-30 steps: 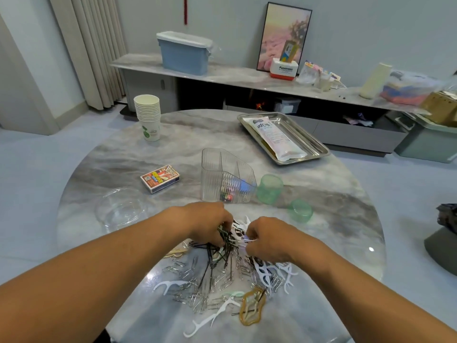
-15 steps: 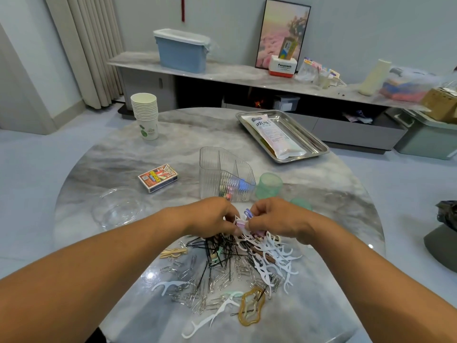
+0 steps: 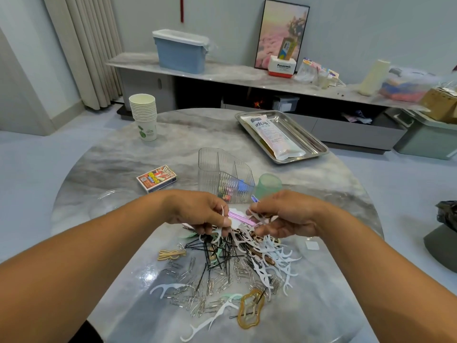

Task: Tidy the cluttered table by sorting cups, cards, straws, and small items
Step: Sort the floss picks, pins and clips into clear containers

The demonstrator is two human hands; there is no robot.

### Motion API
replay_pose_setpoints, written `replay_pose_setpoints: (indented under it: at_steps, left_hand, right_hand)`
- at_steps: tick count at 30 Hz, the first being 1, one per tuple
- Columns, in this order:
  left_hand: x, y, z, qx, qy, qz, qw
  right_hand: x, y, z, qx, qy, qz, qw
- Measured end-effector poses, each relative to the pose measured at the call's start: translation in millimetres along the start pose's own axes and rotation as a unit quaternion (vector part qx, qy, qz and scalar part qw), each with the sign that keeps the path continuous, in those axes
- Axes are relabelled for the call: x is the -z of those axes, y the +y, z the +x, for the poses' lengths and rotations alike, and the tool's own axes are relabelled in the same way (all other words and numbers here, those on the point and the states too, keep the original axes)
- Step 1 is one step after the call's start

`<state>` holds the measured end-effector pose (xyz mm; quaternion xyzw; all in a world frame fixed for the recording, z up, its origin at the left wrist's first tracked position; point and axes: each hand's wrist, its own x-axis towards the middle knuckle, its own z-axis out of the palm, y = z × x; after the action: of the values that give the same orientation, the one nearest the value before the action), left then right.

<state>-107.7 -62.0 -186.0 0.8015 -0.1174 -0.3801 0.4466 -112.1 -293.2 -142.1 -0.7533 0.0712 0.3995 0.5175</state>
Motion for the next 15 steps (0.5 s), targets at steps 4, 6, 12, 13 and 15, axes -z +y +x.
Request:
replay_pose_setpoints:
  at_steps: [4, 6, 12, 13, 15]
  left_hand:
    - [5, -3, -3, 0.008, 0.003, 0.018, 1.0]
    - [4, -2, -3, 0.0, 0.017, 0.011, 1.0]
    - [-2, 4, 2, -0.037, 0.084, -0.017, 0.996]
    - [-1, 6, 3, -0.041, 0.093, -0.029, 0.994]
    - [0, 8, 4, -0.043, 0.115, -0.074, 0.99]
  right_hand:
    - [2, 2, -2, 0.0, 0.014, -0.082, 0.997]
    - [3, 1, 0, 0.033, 0.047, -0.093, 0.994]
    - [-14, 1, 8, 0.098, 0.061, -0.074, 0.991]
    - [-16, -2, 8, 0.113, 0.072, -0.066, 0.989]
    - [-15, -10, 8, 0.153, 0.121, -0.054, 0.979]
